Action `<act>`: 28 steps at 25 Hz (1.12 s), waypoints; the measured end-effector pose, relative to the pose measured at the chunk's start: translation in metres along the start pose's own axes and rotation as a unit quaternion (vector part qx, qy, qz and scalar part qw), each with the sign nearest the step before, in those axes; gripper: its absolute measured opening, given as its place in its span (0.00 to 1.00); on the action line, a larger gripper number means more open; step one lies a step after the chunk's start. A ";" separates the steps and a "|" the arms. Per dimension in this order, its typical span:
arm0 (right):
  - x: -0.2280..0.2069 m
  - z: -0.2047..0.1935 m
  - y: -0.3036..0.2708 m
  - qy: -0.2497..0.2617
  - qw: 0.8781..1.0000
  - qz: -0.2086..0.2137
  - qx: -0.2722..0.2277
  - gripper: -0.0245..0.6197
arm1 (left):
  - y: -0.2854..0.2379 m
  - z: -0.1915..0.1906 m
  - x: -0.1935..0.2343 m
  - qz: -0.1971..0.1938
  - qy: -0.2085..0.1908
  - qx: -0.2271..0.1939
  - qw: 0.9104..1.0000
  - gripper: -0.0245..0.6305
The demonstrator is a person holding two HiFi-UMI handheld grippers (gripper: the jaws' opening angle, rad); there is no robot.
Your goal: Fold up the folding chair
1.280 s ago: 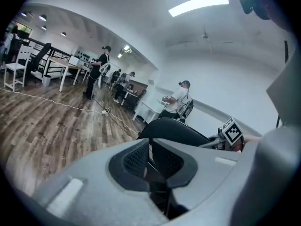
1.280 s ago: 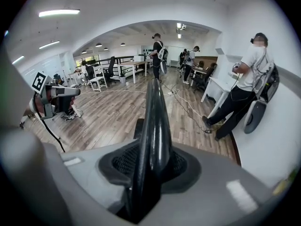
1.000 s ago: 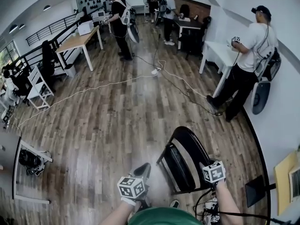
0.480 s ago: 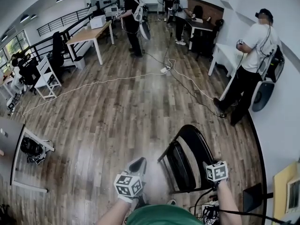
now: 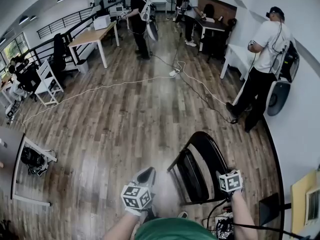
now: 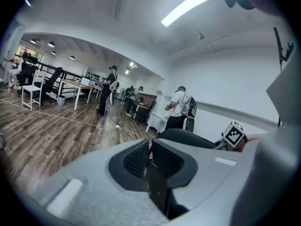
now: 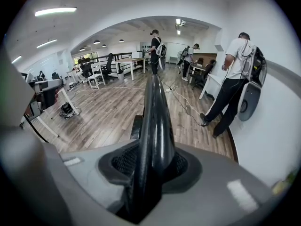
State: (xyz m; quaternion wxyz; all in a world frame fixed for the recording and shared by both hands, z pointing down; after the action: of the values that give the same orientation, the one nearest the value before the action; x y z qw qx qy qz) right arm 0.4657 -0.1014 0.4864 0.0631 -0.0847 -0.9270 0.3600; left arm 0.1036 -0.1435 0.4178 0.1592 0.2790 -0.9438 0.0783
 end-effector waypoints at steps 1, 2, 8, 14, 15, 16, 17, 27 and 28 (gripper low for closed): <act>-0.001 0.000 0.000 -0.001 1.000 -0.001 0.001 0.25 | 0.000 0.000 0.001 0.001 0.001 0.001 1.000 0.08; -0.001 0.000 0.000 -0.001 1.000 -0.001 0.002 0.25 | 0.001 -0.001 0.002 0.002 0.002 0.002 1.000 0.08; -0.001 -0.001 0.000 -0.002 1.000 0.002 0.005 0.25 | 0.004 -0.005 0.007 0.007 0.012 0.009 1.000 0.08; -0.003 0.000 0.000 0.001 1.000 0.004 0.009 0.25 | 0.005 -0.007 0.009 0.007 0.014 0.014 1.000 0.08; -0.003 0.000 -0.001 0.001 1.000 0.004 0.010 0.25 | 0.004 -0.007 0.008 0.007 0.015 0.015 1.000 0.08; -0.003 -0.001 -0.001 0.001 1.000 0.004 0.010 0.25 | 0.004 -0.008 0.008 0.007 0.015 0.015 1.000 0.08; -0.003 -0.001 -0.001 0.001 1.000 0.004 0.010 0.25 | 0.004 -0.008 0.008 0.007 0.015 0.016 1.000 0.08; -0.007 -0.004 -0.004 0.001 1.000 0.003 0.010 0.25 | 0.007 -0.014 0.008 0.006 0.013 0.022 1.000 0.08; -0.007 -0.005 -0.003 0.001 1.000 0.002 0.012 0.25 | 0.007 -0.015 0.006 0.006 0.013 0.024 1.000 0.08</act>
State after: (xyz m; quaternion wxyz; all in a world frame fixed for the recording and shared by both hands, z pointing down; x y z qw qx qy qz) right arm 0.4736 -0.1016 0.4918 0.0647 -0.0863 -0.9225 0.3707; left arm 0.0985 -0.1371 0.4337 0.1645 0.2759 -0.9411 0.1055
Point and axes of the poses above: the fingertips, and each gripper's own axes: y backward along the fingers, x to its left, z out of its top, the point moved 3 cm from there along y, backward along the fingers, and after that the axes turned 13 degrees about -x, right-handed, at the moved point
